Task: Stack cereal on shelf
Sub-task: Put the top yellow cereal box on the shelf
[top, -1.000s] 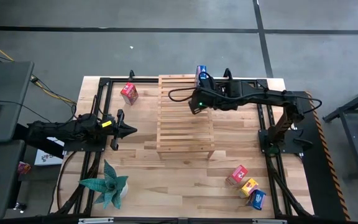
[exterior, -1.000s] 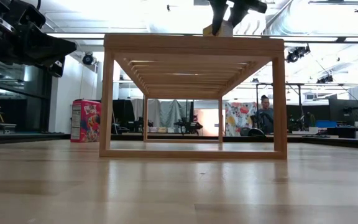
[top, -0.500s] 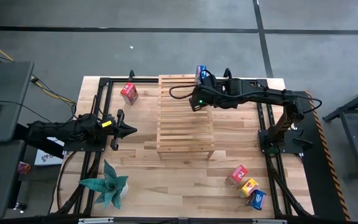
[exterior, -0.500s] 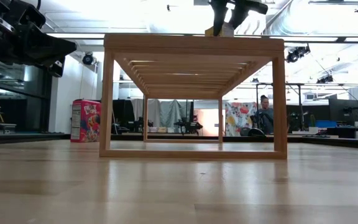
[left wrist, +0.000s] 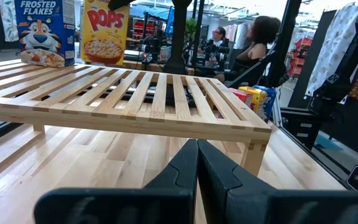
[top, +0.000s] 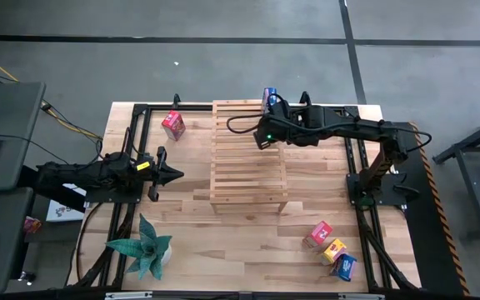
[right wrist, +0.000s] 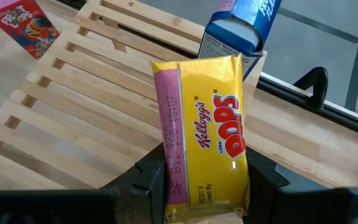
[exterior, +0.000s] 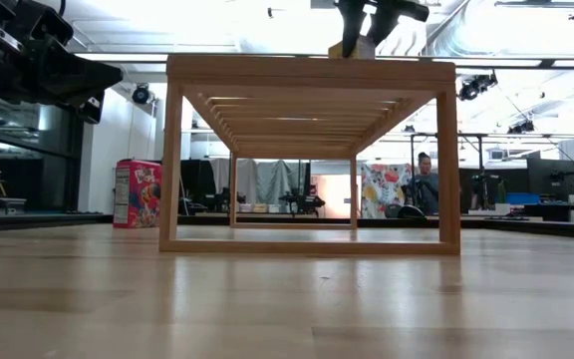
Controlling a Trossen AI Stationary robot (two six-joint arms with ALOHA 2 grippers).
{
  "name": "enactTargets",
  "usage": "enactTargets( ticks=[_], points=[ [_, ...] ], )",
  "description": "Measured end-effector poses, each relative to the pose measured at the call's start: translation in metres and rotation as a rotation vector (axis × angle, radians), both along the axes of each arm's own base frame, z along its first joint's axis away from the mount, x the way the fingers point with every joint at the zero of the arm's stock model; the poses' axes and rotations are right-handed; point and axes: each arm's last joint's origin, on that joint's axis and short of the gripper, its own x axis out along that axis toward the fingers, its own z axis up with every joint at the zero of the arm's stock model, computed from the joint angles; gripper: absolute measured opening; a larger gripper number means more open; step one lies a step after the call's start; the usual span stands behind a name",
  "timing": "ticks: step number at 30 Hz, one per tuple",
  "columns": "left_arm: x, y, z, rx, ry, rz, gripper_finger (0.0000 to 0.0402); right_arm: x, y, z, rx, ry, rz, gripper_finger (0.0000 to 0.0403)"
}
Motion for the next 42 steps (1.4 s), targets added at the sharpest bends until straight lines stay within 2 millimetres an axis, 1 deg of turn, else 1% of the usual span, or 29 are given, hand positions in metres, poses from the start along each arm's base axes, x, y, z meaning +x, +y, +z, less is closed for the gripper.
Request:
enactTargets(
  ticks=[5, 13, 16, 20, 28, 31, 34, 38, 42],
  points=[
    [0.000, 0.000, 0.000, 0.000, 0.000, 0.000, 0.0000, 0.000, 0.000, 0.000, -0.003, 0.006, 0.009, 0.0140],
    [0.000, 0.000, 0.000, 0.000, 0.000, -0.001, 0.0000, 0.000, 0.000, 0.000, -0.001, -0.001, -0.003, 0.0211],
    [0.000, 0.000, 0.000, 0.000, 0.000, 0.000, 0.0000, 0.000, 0.000, 0.000, 0.000, -0.004, -0.006, 0.0226],
    [0.000, 0.000, 0.000, 0.000, 0.000, 0.000, 0.0000, 0.000, 0.000, 0.000, -0.002, -0.002, -0.002, 0.0229],
    [0.000, 0.000, 0.000, 0.000, 0.000, 0.000, 0.0000, 0.001, 0.000, 0.001, -0.025, 0.029, 0.057, 0.0229],
    [0.000, 0.000, 0.000, 0.000, 0.000, 0.000, 0.0000, 0.003, 0.000, 0.002, -0.036, 0.014, 0.078, 0.0229],
    [0.000, 0.000, 0.000, 0.000, 0.000, 0.000, 0.0000, 0.004, 0.000, 0.009, -0.050, -0.001, 0.107, 0.0229],
    [0.000, 0.000, 0.000, 0.000, 0.000, 0.000, 0.0000, 0.002, 0.000, 0.024, -0.075, -0.043, 0.139, 0.0229],
    [0.000, 0.000, 0.000, 0.000, 0.000, 0.000, 0.0000, -0.002, 0.004, 0.041, -0.112, -0.058, 0.191, 0.0229]
  ],
)
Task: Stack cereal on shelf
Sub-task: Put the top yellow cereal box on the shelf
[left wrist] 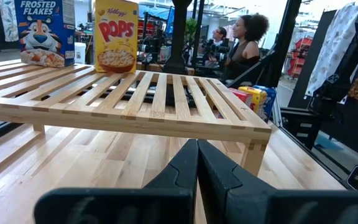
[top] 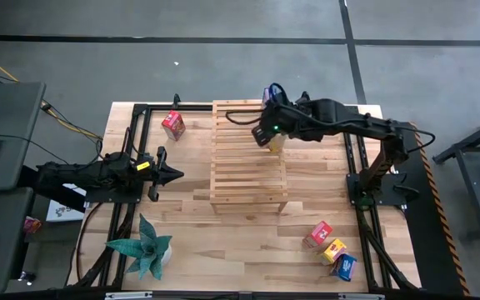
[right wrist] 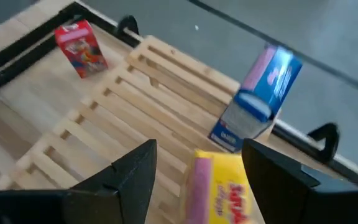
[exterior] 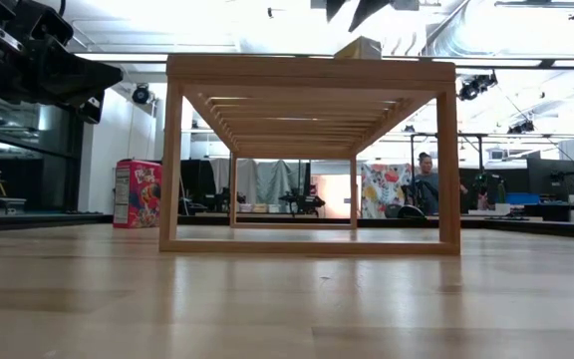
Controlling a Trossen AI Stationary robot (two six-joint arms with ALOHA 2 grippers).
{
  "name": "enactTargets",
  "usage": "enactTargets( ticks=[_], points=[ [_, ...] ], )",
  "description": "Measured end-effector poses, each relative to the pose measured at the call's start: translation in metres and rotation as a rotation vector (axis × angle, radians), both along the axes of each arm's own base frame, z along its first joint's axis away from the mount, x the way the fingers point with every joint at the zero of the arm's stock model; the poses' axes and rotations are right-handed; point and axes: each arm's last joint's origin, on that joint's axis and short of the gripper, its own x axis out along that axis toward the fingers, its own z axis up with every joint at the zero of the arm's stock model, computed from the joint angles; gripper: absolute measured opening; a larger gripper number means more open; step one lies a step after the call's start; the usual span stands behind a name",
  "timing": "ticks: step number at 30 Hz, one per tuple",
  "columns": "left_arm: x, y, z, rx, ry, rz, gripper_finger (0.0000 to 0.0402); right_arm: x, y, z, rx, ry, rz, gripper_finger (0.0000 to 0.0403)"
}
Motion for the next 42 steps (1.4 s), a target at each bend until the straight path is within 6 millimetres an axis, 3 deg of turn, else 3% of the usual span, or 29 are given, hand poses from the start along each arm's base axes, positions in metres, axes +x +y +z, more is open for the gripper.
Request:
enactTargets(
  ticks=[10, 14, 18, 21, 27, 36, 42],
  points=[
    [0.000, 0.000, 0.000, 0.000, 0.000, 0.000, 0.0000, -0.031, 0.028, 0.015, -0.075, 0.178, 0.057, 0.0210],
    [0.000, 0.000, 0.000, 0.000, 0.000, 0.000, 0.0000, -0.043, 0.037, 0.013, -0.087, 0.178, 0.068, 0.0156],
    [0.000, 0.000, 0.000, 0.000, 0.000, 0.000, 0.0000, -0.067, 0.035, 0.002, -0.075, 0.184, 0.013, 0.0066],
    [0.000, 0.000, 0.000, 0.000, -0.001, 0.000, 0.0000, -0.092, 0.032, -0.013, -0.072, 0.176, -0.055, 0.0011],
    [0.000, 0.000, 0.000, 0.000, 0.000, 0.000, 0.0000, -0.122, 0.028, -0.066, -0.032, 0.091, -0.125, 0.0014],
    [0.000, 0.000, 0.000, 0.000, 0.000, 0.000, 0.0000, -0.111, 0.022, -0.145, -0.072, -0.151, -0.036, 0.0001],
    [0.000, 0.000, 0.000, 0.000, 0.000, 0.000, 0.0000, -0.098, 0.011, -0.166, -0.063, -0.277, 0.029, 0.0001]
  ],
)
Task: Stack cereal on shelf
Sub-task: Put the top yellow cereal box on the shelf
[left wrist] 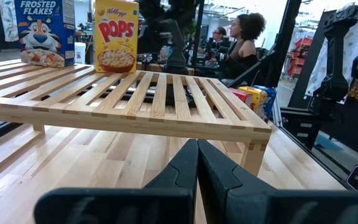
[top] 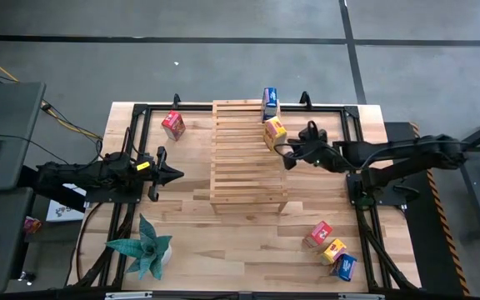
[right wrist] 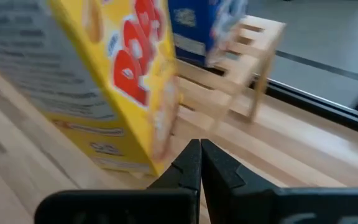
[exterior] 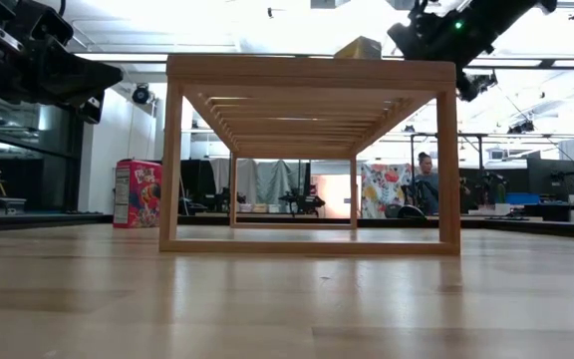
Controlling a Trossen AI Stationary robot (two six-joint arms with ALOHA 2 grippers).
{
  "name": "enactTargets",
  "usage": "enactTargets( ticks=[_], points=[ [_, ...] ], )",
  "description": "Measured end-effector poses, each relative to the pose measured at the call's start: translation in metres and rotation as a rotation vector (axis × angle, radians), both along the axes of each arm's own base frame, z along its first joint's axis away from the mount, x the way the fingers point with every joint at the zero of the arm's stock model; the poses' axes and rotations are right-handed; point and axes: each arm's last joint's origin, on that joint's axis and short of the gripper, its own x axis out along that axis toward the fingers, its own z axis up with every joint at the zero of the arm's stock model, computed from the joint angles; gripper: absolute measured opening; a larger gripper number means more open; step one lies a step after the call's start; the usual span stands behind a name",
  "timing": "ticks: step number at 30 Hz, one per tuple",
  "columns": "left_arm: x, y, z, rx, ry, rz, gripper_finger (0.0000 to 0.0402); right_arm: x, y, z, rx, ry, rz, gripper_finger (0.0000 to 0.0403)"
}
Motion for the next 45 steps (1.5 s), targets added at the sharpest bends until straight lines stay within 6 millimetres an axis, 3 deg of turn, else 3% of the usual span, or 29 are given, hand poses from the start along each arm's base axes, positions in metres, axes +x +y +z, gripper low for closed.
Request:
enactTargets(
  ticks=[39, 45],
  points=[
    [0.000, 0.000, 0.000, 0.000, 0.000, 0.000, 0.0000, 0.006, 0.004, 0.002, 0.177, -0.092, 0.152, 0.0000],
    [0.000, 0.000, 0.000, 0.000, 0.000, 0.000, 0.0000, -0.007, 0.002, 0.007, 0.127, -0.046, 0.142, 0.0000]
  ],
)
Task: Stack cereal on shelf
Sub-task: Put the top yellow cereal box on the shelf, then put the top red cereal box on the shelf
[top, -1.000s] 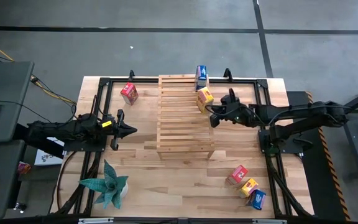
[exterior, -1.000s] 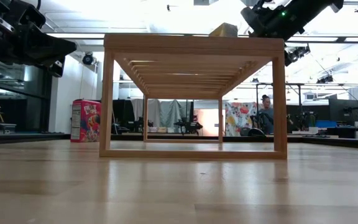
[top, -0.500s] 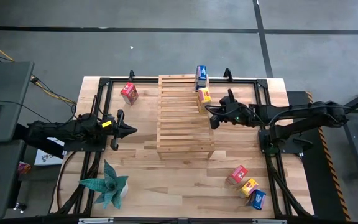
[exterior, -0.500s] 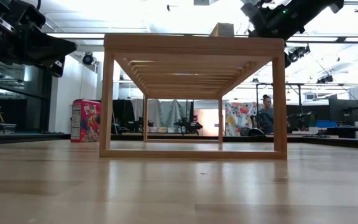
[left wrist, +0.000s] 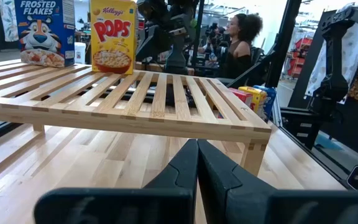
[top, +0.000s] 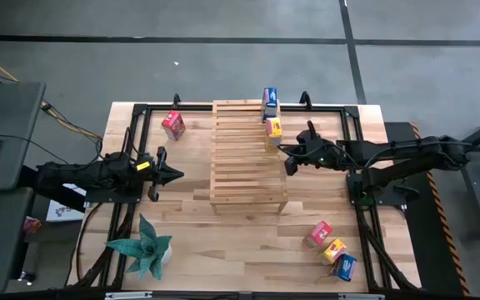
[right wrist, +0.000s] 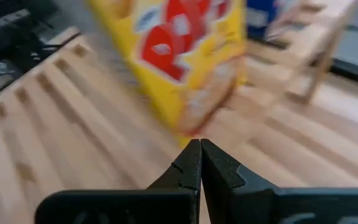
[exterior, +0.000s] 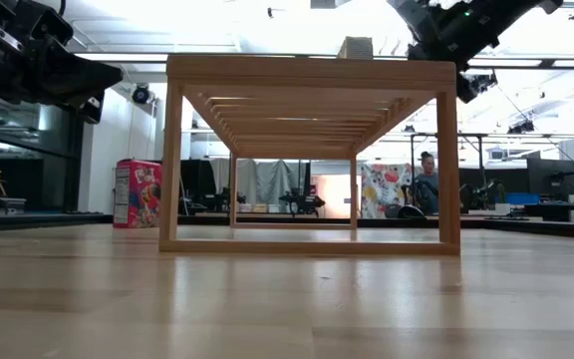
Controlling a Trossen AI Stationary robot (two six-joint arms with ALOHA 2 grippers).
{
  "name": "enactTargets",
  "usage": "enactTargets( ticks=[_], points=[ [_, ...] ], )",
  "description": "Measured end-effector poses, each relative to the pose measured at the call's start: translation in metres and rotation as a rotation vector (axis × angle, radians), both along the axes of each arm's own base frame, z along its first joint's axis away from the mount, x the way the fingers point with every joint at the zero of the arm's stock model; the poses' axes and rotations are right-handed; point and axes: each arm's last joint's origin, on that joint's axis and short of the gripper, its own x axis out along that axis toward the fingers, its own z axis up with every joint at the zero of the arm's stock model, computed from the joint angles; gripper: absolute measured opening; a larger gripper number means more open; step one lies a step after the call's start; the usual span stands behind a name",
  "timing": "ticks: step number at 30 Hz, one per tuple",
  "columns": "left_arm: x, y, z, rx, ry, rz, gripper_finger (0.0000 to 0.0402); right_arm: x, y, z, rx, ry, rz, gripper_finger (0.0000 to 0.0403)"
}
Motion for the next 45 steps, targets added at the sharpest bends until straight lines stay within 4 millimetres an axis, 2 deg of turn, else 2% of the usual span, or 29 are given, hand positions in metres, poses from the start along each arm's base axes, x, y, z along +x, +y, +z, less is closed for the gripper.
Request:
enactTargets(
  ticks=[6, 9, 13, 16, 20, 27, 30, 34, 38, 42, 45],
  points=[
    [0.000, 0.000, 0.000, 0.000, 0.000, 0.000, 0.0000, -0.038, -0.003, 0.006, -0.075, 0.110, -0.065, 0.0000],
    [0.000, 0.000, 0.000, 0.000, 0.000, 0.000, 0.0000, -0.056, -0.003, -0.002, -0.087, 0.143, -0.091, 0.0000],
    [0.000, 0.000, 0.000, 0.000, 0.000, 0.000, 0.0000, -0.069, -0.001, -0.022, -0.076, 0.081, -0.043, 0.0000],
    [0.000, 0.000, 0.000, -0.001, -0.001, 0.000, 0.0000, -0.071, 0.001, -0.037, -0.087, -0.023, 0.056, 0.0000],
    [0.000, 0.000, 0.004, -0.043, -0.039, -0.002, 0.0000, -0.068, 0.003, -0.050, -0.211, -0.190, 0.178, 0.0000],
    [0.000, 0.000, 0.003, -0.044, -0.035, -0.002, 0.0000, -0.068, 0.004, -0.039, -0.559, -0.474, 0.242, 0.0000],
    [0.000, 0.000, 0.004, -0.044, -0.036, -0.002, 0.0000, -0.069, 0.006, -0.031, -0.645, -0.542, 0.312, 0.0000],
    [0.000, 0.001, 0.006, -0.002, -0.065, 0.030, 0.0000, -0.069, 0.007, -0.028, -0.680, -0.572, 0.353, 0.0000],
    [-0.001, 0.002, 0.009, -0.004, -0.096, 0.075, 0.0000, -0.069, 0.006, -0.028, -0.679, -0.557, 0.319, 0.0000],
    [-0.003, 0.008, 0.018, -0.019, -0.189, 0.262, 0.0004, -0.070, 0.004, -0.028, -0.678, -0.538, 0.256, 0.0000],
    [-0.005, 0.010, 0.026, 0.000, -0.194, 0.367, 0.0028, -0.070, 0.004, -0.029, -0.673, -0.534, 0.232, 0.0000]
  ],
)
